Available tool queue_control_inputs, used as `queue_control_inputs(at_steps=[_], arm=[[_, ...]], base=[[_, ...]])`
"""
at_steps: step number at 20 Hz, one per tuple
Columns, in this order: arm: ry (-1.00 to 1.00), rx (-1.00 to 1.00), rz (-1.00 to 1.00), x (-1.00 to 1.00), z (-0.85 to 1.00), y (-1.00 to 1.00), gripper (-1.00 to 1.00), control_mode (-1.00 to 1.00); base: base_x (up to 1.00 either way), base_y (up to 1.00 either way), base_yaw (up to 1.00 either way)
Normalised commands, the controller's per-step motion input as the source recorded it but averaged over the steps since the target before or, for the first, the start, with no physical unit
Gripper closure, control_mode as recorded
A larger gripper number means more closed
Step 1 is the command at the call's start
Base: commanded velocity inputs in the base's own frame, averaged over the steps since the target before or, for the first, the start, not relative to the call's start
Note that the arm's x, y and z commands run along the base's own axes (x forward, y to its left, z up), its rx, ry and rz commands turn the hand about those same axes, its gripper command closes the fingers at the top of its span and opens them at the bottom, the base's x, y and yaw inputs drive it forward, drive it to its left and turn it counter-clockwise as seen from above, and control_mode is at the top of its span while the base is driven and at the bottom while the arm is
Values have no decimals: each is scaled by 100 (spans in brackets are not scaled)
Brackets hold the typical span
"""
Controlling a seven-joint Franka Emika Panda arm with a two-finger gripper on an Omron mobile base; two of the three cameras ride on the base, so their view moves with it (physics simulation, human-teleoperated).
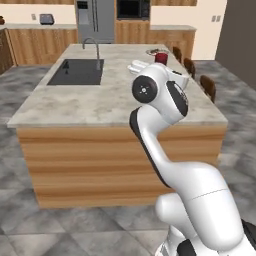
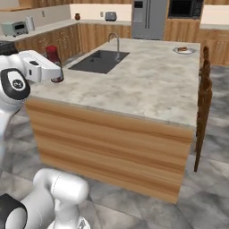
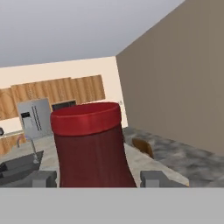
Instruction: Move the hot dog bun to the plate on the dining table and place the condiment next to that plate. Then navigate to the fridge and take the sausage and place it on the plate as well.
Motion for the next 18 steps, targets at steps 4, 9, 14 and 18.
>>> queue_control_inputs(at_steps=[4, 9, 14, 18], arm=[[0, 0, 0, 0, 0, 0, 100, 100], [0, 0, 0, 0, 0, 0, 100, 100], [0, 0, 0, 0, 0, 0, 100, 100], [0, 0, 0, 0, 0, 0, 100, 100]], base=[[18, -100, 11], [27, -100, 16], [28, -100, 16], [33, -100, 16]])
